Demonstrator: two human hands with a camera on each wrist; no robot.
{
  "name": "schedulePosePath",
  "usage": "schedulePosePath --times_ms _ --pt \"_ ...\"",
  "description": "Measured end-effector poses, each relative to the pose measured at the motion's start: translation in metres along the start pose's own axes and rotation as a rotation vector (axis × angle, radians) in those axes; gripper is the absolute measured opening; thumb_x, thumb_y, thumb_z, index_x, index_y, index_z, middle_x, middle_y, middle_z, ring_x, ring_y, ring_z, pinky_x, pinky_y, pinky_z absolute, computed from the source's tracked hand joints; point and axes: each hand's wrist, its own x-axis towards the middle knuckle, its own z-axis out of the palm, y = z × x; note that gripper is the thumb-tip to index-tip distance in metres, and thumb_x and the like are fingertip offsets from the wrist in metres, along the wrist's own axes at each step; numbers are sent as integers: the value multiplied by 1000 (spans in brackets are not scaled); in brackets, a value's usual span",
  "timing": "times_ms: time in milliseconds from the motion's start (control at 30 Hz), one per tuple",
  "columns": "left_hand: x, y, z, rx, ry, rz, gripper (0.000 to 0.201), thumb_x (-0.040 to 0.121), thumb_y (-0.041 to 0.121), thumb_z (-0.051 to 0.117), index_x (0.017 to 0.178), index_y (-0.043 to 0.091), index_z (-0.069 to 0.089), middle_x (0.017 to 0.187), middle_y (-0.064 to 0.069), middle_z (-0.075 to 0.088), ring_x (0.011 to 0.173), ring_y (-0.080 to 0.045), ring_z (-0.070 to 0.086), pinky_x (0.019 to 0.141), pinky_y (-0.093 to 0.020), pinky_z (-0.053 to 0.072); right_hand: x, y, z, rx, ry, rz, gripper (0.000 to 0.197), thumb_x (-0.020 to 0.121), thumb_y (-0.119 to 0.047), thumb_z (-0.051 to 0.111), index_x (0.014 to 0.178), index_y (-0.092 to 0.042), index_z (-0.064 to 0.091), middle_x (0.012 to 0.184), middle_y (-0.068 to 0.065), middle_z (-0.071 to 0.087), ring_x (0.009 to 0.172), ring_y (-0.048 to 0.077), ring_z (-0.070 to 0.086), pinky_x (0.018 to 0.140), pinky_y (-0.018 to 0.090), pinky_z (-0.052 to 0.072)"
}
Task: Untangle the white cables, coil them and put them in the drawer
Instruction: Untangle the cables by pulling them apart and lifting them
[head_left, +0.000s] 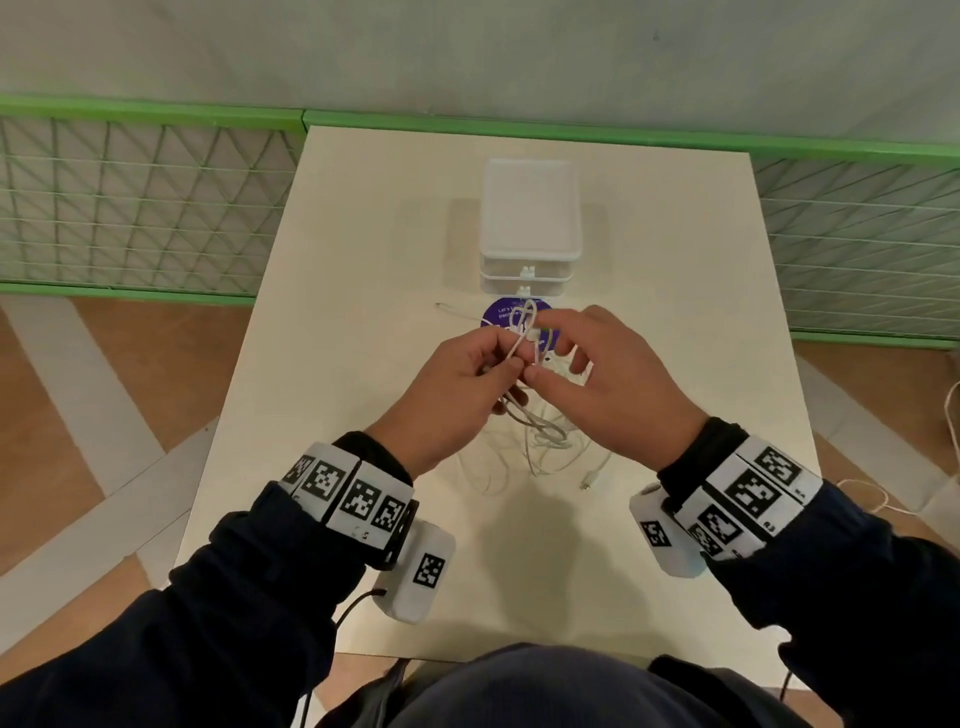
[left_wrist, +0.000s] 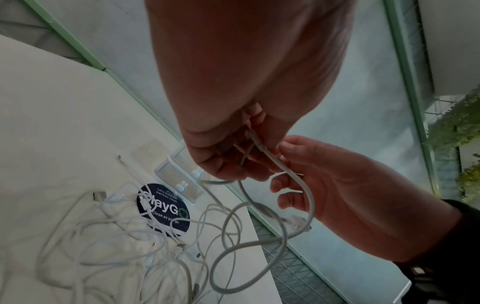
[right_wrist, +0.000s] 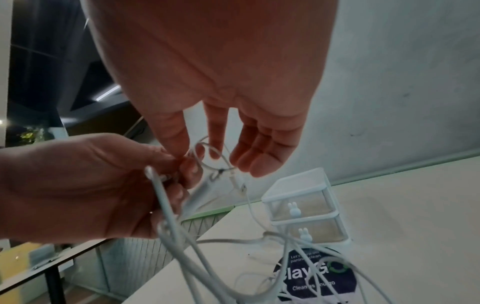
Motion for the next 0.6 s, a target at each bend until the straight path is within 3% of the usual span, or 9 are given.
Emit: schedulePosePath --times_ms 67,133,233,367,433,500,600 --pt "-2 3 0 16 -16 14 15 101 6 51 99 6 66 80 0 66 70 -13 64 68 -28 49 1 -1 -2 4 -7 -40 25 91 -36 70 115 -30 71 94 -10 53 86 -2 54 72 8 35" --pt "-4 3 1 -2 -24 13 16 102 5 49 99 3 64 76 -2 63 62 -11 55 61 -23 46 1 -1 -3 -48 -19 -96 21 93 -41 66 105 -27 75 94 -6 58 88 9 58 75 20 42" --pt "-9 -5 2 -70 -2 -46 18 101 -1 44 105 3 61 69 0 55 53 -8 42 53 -20 34 -1 3 -7 -137 12 -133 35 93 -48 61 78 -17 70 77 -1 64 75 20 63 69 38 49" --pt "-18 -12 -5 -84 67 -89 20 97 0 53 110 13 60 69 2 57 55 -8 45 57 -22 39 -4 8 -30 -30 167 -10 44 95 -39 66 64 -9 56 54 -1 53 52 11 44 54 24 37" --pt "-20 -17 -15 -66 126 -89 21 97 2 56 112 16 58 74 -2 61 58 -10 49 62 -25 42 -6 8 -47 201 238 92 47 100 -34 60 65 -2 56 56 9 61 53 13 51 59 30 45" --pt "-22 -25 -27 -48 209 -107 24 96 2 57 114 18 56 81 -4 67 63 -12 57 68 -31 46 -10 6 -62 354 323 113 48 104 -27 55 69 6 57 61 18 66 62 27 66 69 39 54" --pt "-26 -36 -39 -15 234 -212 41 94 5 62 129 21 49 115 -9 67 89 -22 71 79 -36 54 -17 3 -71 322 399 53 48 105 -26 53 70 6 52 57 16 61 61 32 67 64 42 57"
